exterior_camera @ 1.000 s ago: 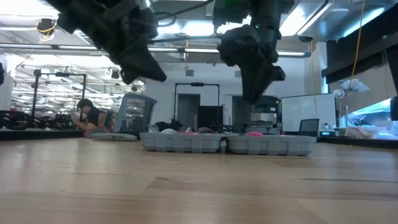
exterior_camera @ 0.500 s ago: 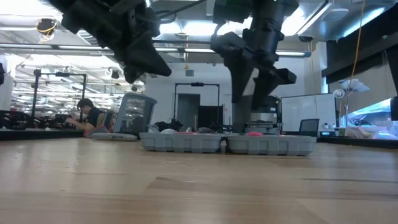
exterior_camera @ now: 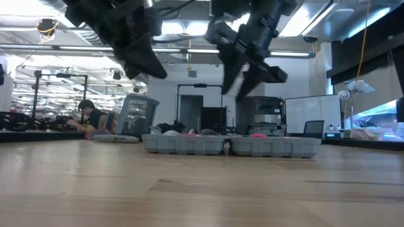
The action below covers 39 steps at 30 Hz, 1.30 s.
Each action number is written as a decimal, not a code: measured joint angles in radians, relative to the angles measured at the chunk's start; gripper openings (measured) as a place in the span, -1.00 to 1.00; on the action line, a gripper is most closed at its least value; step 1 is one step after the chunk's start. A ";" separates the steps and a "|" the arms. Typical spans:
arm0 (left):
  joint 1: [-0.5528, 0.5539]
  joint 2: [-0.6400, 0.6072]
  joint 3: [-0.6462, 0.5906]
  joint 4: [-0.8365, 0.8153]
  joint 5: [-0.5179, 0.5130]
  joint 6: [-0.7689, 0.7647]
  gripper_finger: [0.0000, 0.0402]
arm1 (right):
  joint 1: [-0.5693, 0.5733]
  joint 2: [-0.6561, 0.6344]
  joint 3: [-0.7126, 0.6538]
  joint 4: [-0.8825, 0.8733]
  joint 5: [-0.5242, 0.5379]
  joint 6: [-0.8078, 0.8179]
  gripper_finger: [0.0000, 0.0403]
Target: Prefit tool cases
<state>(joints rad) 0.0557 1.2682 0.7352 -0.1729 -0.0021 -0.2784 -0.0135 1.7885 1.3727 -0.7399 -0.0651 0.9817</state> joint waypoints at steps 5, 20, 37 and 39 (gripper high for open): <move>0.013 -0.004 0.004 0.016 -0.051 0.060 -1.00 | 0.000 0.002 0.001 0.152 -0.036 -0.006 -0.48; -0.025 0.063 0.004 0.273 0.046 0.130 -1.00 | -0.019 0.009 0.006 0.382 -0.031 -0.026 -0.65; -0.091 0.006 0.082 -0.024 0.077 0.317 -1.00 | -0.028 0.010 0.006 0.454 0.054 -0.101 -0.19; -0.093 -0.007 0.076 -0.129 0.044 0.313 -1.00 | -0.037 0.009 0.006 0.431 0.061 -0.107 -0.19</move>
<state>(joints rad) -0.0375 1.2607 0.8111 -0.3019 0.0421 0.0343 -0.0503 1.7977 1.3792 -0.3093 -0.0036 0.8747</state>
